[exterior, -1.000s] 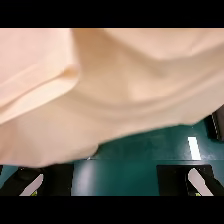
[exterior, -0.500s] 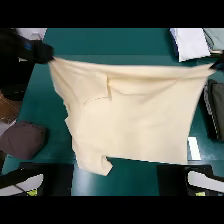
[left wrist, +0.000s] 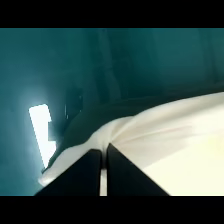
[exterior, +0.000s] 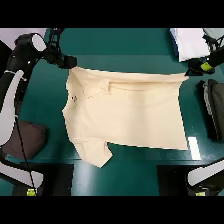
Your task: Fold the shirts.
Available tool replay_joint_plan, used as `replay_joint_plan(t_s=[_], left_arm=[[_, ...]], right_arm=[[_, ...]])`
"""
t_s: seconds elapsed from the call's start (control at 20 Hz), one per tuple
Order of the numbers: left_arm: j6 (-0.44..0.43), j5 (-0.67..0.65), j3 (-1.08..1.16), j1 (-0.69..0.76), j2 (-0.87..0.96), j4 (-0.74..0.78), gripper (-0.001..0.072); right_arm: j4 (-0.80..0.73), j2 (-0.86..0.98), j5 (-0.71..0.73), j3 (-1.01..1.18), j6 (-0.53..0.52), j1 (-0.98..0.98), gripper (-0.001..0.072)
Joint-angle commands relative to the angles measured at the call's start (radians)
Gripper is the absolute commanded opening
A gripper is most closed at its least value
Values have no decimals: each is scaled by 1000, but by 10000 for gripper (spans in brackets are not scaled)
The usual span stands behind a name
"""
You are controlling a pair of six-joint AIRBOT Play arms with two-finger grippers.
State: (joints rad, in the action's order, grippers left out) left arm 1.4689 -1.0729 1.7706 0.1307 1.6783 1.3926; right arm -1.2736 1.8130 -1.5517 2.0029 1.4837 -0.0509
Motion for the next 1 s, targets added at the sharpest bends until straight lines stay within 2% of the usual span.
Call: replay_joint_plan(t_s=[0.0,0.1,0.2,0.45,0.55,0.6,0.65,0.7,0.75,0.8,0.95], left_arm=[[-37,-142,75,-1,24,23,28],[-36,-293,78,-1,24,26,28],[-28,-367,36,0,24,12,28],[-28,-350,-184,0,24,-37,28],[1,-324,-250,0,24,-42,31],[11,-313,-267,0,24,-42,93],[17,-311,-273,0,24,-42,384],[17,-312,-273,0,18,-42,505],[17,-315,-273,0,2,-41,500],[17,-319,-273,0,-28,-38,500],[16,-330,-356,0,-201,5,501]], right_arm=[[-4,-3,24,23,-34,2,13],[-11,-82,35,-100,-46,2,13],[-11,-152,50,-232,-46,3,13],[-10,-272,142,-547,-53,12,14],[-1,-296,191,-628,-53,12,15],[11,-305,210,-660,-53,12,15],[31,-307,220,-677,-53,12,28],[53,-306,222,-679,-54,12,239],[57,-307,216,-670,-54,8,465],[70,-307,181,-649,-55,0,486],[103,-383,108,-655,-80,-22,486]])
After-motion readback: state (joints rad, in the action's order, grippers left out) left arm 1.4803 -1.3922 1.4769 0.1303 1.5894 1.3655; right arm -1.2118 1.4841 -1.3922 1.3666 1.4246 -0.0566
